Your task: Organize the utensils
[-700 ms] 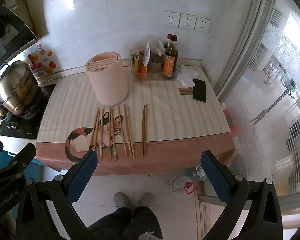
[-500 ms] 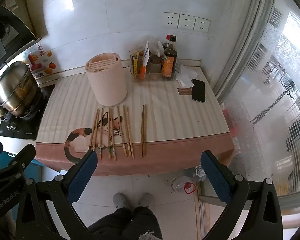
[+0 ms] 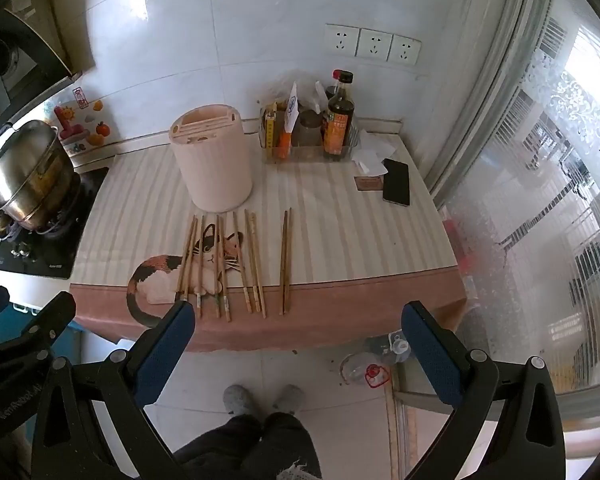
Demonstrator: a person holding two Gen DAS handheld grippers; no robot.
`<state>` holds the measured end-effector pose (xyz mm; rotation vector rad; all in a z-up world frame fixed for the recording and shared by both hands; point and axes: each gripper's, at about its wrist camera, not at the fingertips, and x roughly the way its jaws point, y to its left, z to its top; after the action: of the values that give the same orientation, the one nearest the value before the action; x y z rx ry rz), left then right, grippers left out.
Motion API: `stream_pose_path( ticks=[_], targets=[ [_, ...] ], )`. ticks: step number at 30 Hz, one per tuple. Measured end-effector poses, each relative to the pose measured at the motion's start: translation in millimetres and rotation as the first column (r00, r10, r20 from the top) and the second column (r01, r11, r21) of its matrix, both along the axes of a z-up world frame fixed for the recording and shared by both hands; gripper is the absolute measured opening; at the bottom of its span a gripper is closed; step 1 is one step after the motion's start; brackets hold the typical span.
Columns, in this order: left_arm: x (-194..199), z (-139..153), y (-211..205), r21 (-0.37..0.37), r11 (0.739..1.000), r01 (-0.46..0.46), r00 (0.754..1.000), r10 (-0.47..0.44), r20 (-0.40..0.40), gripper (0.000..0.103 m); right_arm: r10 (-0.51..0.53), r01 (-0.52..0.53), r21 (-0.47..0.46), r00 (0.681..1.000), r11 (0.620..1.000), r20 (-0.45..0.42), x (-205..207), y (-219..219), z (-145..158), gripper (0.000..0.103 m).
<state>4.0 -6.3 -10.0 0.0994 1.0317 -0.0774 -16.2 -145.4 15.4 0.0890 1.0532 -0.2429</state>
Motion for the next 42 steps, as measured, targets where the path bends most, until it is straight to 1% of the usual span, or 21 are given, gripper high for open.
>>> stream_pose_path(
  ticks=[3,9,28,42],
  targets=[
    [0.1,-0.6,-0.4,-0.004,1.000,0.002,1.000,-0.002,-0.009,0.103,0.002,-0.002,-0.010,1.000,1.000,-0.007,3.7,3.6,6.0,0.103],
    [2.7,-1.1,-0.4,-0.006,1.000,0.003,1.000,-0.003,-0.021,0.103,0.003,-0.004,-0.017,1.000,1.000,-0.016,6.0,3.7,5.1,0.103],
    [6.3,0.8,3.7,-0.010,1.000,0.005,1.000,-0.005,-0.013,0.103,0.003,-0.003,-0.020,1.000,1.000,-0.019,7.7,1.5,3.4,0.103],
    [10.8,3.9,-1.1,-0.012,1.000,0.007,1.000,-0.007,-0.018,0.103,0.002,-0.003,-0.021,1.000,1.000,-0.017,8.3,1.8,3.6,0.103]
  ],
)
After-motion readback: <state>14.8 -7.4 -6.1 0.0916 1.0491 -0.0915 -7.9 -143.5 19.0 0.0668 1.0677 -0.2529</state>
